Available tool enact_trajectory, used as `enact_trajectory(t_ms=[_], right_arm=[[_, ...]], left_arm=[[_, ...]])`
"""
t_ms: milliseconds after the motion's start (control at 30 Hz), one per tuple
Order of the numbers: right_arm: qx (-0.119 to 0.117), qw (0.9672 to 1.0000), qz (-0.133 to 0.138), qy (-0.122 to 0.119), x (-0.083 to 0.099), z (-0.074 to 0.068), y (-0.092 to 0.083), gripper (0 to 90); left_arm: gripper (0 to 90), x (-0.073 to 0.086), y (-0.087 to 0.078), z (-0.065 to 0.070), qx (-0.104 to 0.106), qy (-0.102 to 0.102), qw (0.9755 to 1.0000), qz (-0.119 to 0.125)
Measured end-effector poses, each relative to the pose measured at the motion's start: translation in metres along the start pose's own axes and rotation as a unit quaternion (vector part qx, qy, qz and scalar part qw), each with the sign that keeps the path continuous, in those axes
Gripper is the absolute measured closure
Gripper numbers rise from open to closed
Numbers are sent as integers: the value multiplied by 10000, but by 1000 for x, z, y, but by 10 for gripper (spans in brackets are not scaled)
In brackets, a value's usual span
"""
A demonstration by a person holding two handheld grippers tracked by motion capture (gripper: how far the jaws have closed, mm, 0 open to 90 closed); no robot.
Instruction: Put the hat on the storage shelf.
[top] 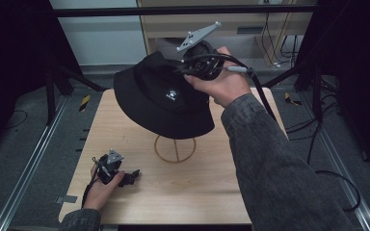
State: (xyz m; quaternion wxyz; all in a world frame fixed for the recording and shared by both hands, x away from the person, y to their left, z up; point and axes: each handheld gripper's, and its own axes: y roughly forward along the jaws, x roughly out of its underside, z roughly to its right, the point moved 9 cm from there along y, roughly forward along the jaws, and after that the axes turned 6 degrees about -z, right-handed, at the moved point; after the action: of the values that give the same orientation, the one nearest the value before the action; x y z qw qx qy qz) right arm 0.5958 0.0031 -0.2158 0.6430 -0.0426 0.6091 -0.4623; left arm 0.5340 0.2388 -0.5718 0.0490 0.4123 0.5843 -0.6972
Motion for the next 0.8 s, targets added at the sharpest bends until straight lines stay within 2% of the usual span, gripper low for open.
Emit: enact_trajectory(t_ms=[100,367,800], right_arm=[[-96,9998,-152,-117,4,-9,11,892],[-266,9986,-357,-280,11,-25,29,892],[-395,9972,-578,-266,26,-33,51,888]], left_arm=[[0,0,0,0,0,1,10000,1],[0,0,0,0,5,0,10000,8],[0,0,0,0,14,3,10000,5]])
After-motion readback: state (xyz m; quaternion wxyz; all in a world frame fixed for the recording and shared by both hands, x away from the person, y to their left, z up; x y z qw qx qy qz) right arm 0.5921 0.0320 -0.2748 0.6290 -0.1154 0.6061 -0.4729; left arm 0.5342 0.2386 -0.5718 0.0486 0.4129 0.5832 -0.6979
